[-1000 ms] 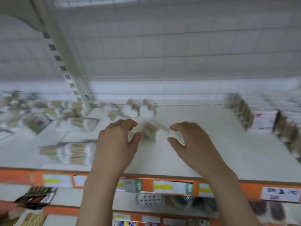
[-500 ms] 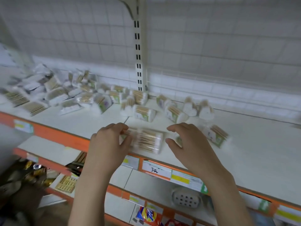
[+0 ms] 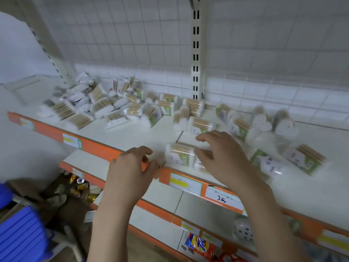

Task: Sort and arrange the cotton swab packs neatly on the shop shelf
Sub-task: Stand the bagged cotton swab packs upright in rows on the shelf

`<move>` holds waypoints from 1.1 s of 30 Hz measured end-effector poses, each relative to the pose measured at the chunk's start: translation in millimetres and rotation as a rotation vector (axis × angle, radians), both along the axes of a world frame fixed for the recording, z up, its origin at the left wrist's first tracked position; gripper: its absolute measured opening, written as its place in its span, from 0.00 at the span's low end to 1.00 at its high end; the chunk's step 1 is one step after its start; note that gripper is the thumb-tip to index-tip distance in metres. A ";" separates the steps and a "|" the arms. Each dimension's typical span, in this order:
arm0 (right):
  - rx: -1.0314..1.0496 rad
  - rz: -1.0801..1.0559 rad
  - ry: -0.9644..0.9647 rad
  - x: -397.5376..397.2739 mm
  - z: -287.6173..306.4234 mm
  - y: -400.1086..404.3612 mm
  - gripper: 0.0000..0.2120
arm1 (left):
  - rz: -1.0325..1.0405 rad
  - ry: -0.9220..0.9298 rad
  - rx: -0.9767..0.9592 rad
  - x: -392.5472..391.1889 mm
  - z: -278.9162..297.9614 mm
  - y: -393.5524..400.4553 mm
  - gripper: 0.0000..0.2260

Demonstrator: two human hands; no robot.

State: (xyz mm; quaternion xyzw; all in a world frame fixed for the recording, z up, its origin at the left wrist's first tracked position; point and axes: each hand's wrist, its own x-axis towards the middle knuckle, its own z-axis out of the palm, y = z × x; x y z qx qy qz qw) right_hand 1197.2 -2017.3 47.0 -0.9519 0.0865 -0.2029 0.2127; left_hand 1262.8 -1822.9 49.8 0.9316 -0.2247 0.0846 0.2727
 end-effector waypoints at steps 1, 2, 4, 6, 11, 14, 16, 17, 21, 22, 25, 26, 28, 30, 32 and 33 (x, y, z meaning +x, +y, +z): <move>-0.012 0.011 0.000 8.8 -0.7 11.5 0.13 | 0.012 -0.002 0.000 6.5 -1.0 9.8 0.11; -0.019 0.022 -0.001 17.4 -1.9 23.3 0.13 | 0.021 -0.004 0.002 13.9 -1.5 20.3 0.11; -0.020 0.029 -0.001 35.4 -5.7 46.8 0.13 | 0.029 -0.012 -0.001 31.4 -2.1 43.8 0.11; -0.012 0.017 0.014 54.2 -9.7 71.4 0.14 | 0.027 -0.023 -0.006 51.0 -2.4 70.9 0.10; 0.014 0.038 0.034 101.6 -13.5 142.1 0.16 | 0.054 -0.059 0.020 99.4 -9.0 148.6 0.11; 0.001 0.042 0.049 121.9 -13.5 174.0 0.16 | 0.051 -0.042 0.023 125.2 -11.9 180.5 0.11; -0.012 0.026 0.057 132.4 -13.5 184.1 0.16 | 0.034 -0.037 0.002 139.8 -14.0 191.4 0.11; -0.012 0.017 0.061 136.9 -13.5 186.5 0.16 | 0.023 -0.034 -0.010 146.2 -15.2 194.0 0.11; -0.022 -0.020 0.078 152.9 -15.2 185.8 0.16 | -0.022 0.010 -0.026 169.8 -22.1 191.7 0.11; -0.022 -0.031 0.083 157.4 -16.2 183.0 0.16 | -0.034 0.023 -0.021 176.2 -23.8 188.8 0.11; -0.013 -0.062 0.094 173.5 -18.6 168.3 0.16 | -0.064 0.043 -0.030 196.9 -26.0 176.1 0.10; -0.015 -0.075 0.090 180.2 -18.6 162.1 0.16 | -0.071 0.042 -0.031 204.8 -25.6 171.0 0.10; -0.011 -0.105 0.073 194.0 -16.7 149.1 0.15 | -0.091 0.035 -0.009 221.4 -23.4 160.3 0.11; 0.003 -0.126 0.038 208.3 -12.3 137.2 0.14 | -0.111 0.028 0.009 239.1 -20.2 149.6 0.12; 0.018 -0.130 0.020 222.2 -7.9 127.0 0.13 | -0.112 0.021 0.010 255.1 -16.8 140.4 0.13; 0.012 -0.133 0.017 229.3 -6.2 122.3 0.12 | -0.112 0.012 0.007 261.8 -15.6 136.5 0.13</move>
